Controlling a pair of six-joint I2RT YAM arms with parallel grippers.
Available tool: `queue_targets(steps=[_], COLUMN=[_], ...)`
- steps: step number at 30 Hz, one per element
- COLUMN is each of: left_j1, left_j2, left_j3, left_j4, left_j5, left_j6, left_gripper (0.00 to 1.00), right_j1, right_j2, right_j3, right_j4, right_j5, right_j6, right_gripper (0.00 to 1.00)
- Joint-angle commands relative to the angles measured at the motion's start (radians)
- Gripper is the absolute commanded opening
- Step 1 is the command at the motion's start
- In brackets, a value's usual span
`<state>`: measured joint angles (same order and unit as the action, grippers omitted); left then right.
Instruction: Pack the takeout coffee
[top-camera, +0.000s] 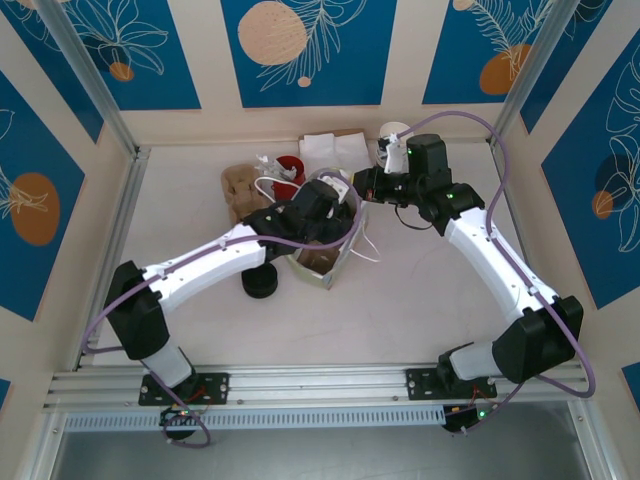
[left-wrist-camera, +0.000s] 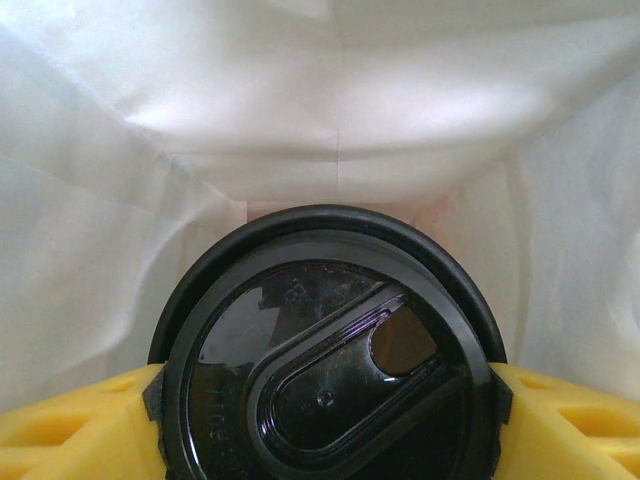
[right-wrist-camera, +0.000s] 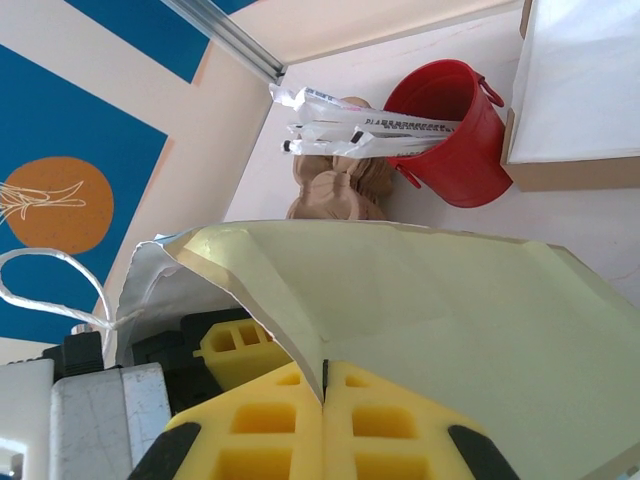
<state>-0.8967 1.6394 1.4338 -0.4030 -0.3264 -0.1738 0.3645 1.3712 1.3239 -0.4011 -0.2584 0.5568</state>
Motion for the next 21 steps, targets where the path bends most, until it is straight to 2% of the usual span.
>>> queue_targets(steps=[1, 12, 21], left_j1=[0.010, 0.004, 0.003], left_j2=[0.019, 0.022, 0.046], left_j3=[-0.022, -0.073, -0.071], left_j4=[0.068, 0.120, 0.099], left_j5=[0.008, -0.005, -0.047], left_j6=[0.009, 0.014, 0.017], left_gripper=[0.75, 0.75, 0.74], right_j1=[-0.002, -0.002, -0.002], right_j2=[-0.032, -0.039, -0.038], right_j3=[-0.012, -0.026, -0.019], right_j4=[0.036, 0.056, 0.059], right_j5=[-0.041, -0.081, -0.100], right_j6=[-0.012, -0.011, -0.026], right_gripper=[0.00, 0.00, 0.00])
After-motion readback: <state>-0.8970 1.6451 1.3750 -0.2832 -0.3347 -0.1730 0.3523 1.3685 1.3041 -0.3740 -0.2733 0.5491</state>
